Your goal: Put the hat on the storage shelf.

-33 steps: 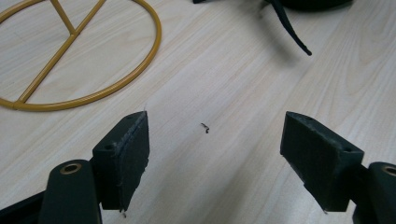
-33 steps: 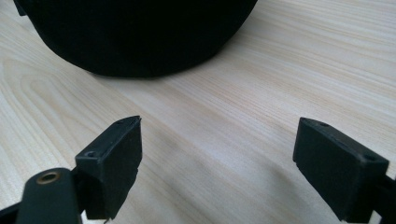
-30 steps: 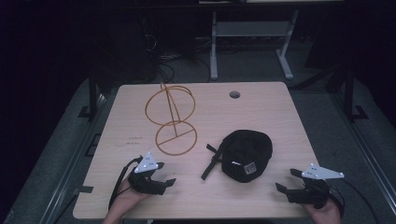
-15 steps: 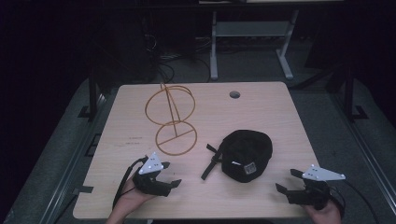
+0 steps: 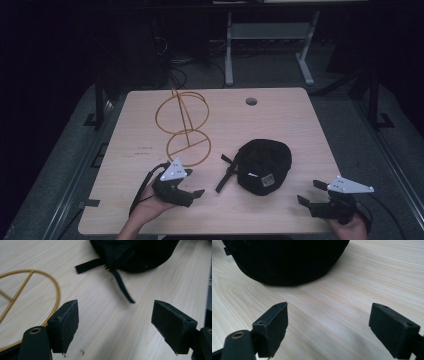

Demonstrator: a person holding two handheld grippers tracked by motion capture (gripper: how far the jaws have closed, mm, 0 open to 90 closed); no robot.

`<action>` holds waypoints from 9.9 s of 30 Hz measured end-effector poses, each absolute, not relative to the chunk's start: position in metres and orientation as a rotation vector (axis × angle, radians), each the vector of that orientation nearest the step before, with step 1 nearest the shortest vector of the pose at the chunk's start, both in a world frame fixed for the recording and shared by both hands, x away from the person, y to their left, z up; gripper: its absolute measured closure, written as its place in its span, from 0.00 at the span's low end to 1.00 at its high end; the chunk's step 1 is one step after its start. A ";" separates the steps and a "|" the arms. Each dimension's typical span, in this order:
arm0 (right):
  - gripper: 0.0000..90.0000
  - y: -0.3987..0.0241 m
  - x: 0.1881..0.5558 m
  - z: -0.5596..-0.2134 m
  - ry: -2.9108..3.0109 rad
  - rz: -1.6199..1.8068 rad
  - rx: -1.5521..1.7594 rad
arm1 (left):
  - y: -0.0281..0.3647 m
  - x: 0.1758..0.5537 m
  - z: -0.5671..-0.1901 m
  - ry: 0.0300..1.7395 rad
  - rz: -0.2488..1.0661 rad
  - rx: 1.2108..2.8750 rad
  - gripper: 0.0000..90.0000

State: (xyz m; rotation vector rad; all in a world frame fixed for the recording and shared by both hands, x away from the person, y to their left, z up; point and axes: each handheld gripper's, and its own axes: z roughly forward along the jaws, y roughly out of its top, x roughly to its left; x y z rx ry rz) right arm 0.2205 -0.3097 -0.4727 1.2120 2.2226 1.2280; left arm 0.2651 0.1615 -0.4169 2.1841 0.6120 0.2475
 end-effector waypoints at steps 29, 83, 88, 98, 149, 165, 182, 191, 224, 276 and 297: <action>0.17 -0.306 0.221 -0.475 2.246 1.217 1.182 | 0.064 0.276 -0.379 0.350 0.140 2.255 0.24; 0.16 -0.309 0.220 -0.474 2.241 1.276 1.211 | -0.028 0.301 -0.387 0.139 0.000 2.425 0.69; 0.16 -0.308 0.221 -0.475 2.253 1.286 1.213 | -0.027 0.304 -0.383 0.133 0.006 2.402 0.78; 0.15 -0.308 0.220 -0.468 2.221 1.384 1.191 | -0.012 0.320 -0.353 0.211 -0.033 2.264 0.88; 0.95 -0.276 0.236 -0.416 2.019 1.703 0.844 | -0.029 0.313 -0.286 0.041 -0.158 2.180 0.89; 0.97 -0.282 0.242 -0.382 2.067 1.635 0.857 | 0.005 0.307 -0.278 0.121 0.054 2.230 0.58; 0.97 -0.283 0.253 -0.368 2.140 1.619 0.869 | 0.052 0.303 -0.299 0.202 0.126 2.230 0.48; 0.97 -0.289 0.258 -0.352 2.149 1.611 0.864 | 0.072 0.299 -0.320 0.245 0.160 2.244 0.45; 0.97 -0.275 0.287 -0.307 2.218 1.537 0.826 | 0.121 0.283 -0.402 0.362 0.244 2.310 0.38; 0.97 -0.162 0.344 -0.211 2.330 1.535 0.534 | 0.129 0.275 -0.418 0.373 0.286 2.345 0.35; 0.97 -0.097 0.372 -0.179 2.381 1.529 0.440 | 0.129 0.275 -0.417 0.348 0.296 2.348 0.35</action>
